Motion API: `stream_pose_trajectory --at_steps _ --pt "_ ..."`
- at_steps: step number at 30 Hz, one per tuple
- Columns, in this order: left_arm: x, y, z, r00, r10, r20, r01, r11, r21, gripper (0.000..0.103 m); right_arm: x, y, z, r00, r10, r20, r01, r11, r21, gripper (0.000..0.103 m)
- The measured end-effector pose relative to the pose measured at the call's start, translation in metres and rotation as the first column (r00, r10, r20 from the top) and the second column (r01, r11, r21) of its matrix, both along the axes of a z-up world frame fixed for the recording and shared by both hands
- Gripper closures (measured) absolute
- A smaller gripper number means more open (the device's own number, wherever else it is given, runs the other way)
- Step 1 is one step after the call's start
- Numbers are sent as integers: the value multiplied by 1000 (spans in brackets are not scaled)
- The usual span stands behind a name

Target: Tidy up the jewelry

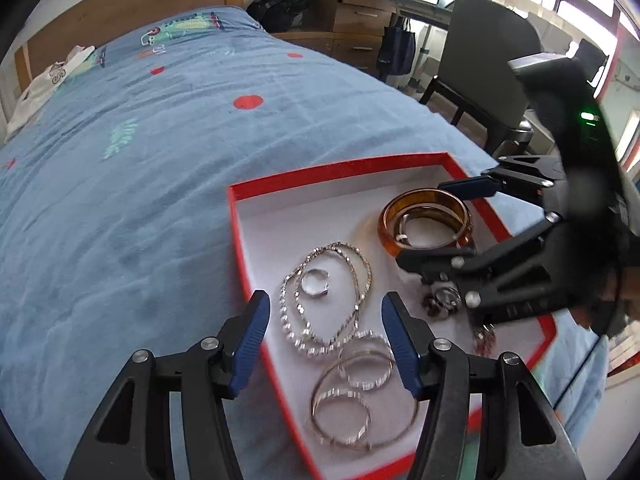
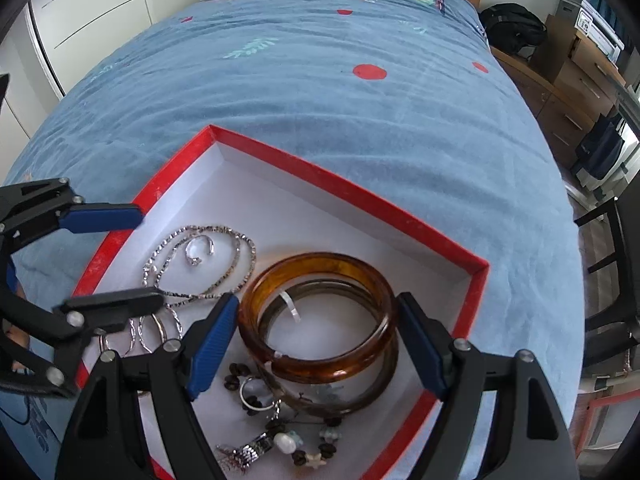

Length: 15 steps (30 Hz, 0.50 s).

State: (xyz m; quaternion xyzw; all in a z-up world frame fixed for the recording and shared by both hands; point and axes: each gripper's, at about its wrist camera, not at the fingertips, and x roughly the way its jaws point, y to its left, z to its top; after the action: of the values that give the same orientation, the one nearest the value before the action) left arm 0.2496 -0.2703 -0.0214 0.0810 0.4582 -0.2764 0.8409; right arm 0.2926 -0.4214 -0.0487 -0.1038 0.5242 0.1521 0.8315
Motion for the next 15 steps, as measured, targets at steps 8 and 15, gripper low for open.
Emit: stream_pose_trajectory --at_steps 8,15 --pt "-33 41 29 997 66 32 -65 998 -19 37 -19 6 33 999 -31 35 29 999 30 24" --pt "-73 66 49 991 126 49 -123 991 -47 27 -76 13 69 994 -100 55 95 992 79 24"
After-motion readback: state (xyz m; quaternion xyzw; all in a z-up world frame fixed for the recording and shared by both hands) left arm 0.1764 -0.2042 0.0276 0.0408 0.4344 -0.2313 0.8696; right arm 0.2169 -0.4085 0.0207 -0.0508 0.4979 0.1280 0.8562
